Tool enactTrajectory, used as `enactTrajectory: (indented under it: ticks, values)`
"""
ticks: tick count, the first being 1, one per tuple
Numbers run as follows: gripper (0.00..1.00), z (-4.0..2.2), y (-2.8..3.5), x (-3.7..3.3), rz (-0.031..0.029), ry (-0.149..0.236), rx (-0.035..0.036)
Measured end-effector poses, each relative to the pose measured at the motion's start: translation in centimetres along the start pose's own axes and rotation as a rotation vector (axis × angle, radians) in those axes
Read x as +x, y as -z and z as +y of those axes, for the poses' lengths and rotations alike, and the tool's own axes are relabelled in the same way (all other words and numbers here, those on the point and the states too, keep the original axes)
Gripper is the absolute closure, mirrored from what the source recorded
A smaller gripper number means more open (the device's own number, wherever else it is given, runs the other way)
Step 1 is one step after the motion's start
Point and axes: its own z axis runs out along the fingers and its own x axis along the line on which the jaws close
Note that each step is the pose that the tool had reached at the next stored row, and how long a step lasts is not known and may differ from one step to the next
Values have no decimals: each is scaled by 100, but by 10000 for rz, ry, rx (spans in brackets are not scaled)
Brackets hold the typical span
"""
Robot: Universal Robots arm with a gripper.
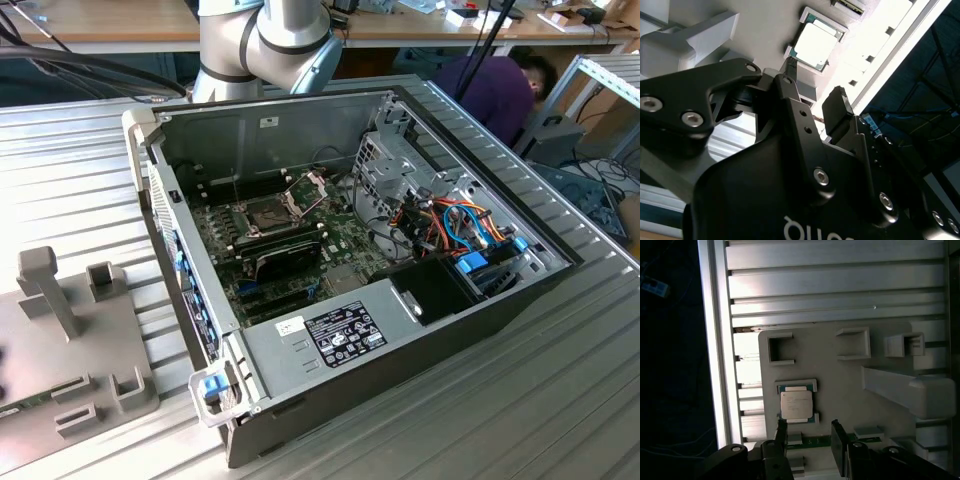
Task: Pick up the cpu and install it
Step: 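Pick up the cpu and move it towards the insertion slot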
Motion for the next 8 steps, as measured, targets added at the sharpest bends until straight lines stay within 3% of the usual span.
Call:
enactTrajectory:
  ticks: [8]
  values:
    - [52,0,-9,1,-3,0,-3]
